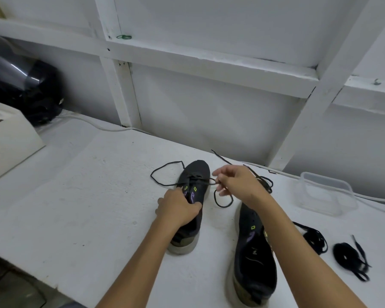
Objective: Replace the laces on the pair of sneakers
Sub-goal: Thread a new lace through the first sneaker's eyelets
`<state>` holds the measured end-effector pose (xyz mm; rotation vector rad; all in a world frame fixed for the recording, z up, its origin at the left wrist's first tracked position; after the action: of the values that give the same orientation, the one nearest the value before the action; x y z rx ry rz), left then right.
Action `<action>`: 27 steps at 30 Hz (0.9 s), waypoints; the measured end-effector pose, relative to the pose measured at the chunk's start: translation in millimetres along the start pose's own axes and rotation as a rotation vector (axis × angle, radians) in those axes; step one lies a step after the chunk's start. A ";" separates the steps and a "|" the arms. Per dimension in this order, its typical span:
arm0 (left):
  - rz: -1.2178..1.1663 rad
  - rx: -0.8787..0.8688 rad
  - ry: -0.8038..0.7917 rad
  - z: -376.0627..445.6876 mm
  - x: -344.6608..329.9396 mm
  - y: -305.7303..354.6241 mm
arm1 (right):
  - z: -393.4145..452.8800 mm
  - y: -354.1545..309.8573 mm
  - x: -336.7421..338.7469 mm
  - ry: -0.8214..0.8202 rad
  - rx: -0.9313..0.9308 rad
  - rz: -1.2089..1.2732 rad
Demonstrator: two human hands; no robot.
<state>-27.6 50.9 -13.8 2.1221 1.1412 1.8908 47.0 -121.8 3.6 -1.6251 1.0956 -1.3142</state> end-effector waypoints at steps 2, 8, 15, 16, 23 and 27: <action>0.029 -0.016 -0.022 3.9 -1.4 -0.4 | -1.4 6.2 -5.7 -0.043 0.005 -0.312; 0.098 -0.049 -0.061 11.2 -5.7 -3.8 | 0.6 0.8 -14.2 -0.176 0.087 -0.328; 0.077 -0.041 -0.070 13.4 -8.6 -5.3 | 2.8 -8.0 -18.2 -0.173 -0.206 0.752; 0.075 -0.040 -0.069 13.5 -8.6 -5.5 | 3.1 -7.2 -20.1 -0.131 -0.208 0.622; 0.091 -0.045 -0.069 15.8 -10.8 -6.0 | 2.8 0.6 -36.1 -0.052 0.134 -0.514; 0.078 -0.040 -0.060 16.4 -11.3 -7.5 | 5.0 -12.8 -18.2 -0.243 0.115 -0.586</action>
<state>-16.2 56.5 -30.9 2.2174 1.0146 1.8505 52.0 -100.1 8.7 -2.0369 0.3958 -1.4495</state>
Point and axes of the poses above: each hand's wrist, its own z-axis towards the middle knuckle, its own x-axis out of the back of the hand, y = z × x, the point moved 1 cm from there along z, towards the middle knuckle, and after that the axes turned 12 degrees about y, right-handed, at the moved point
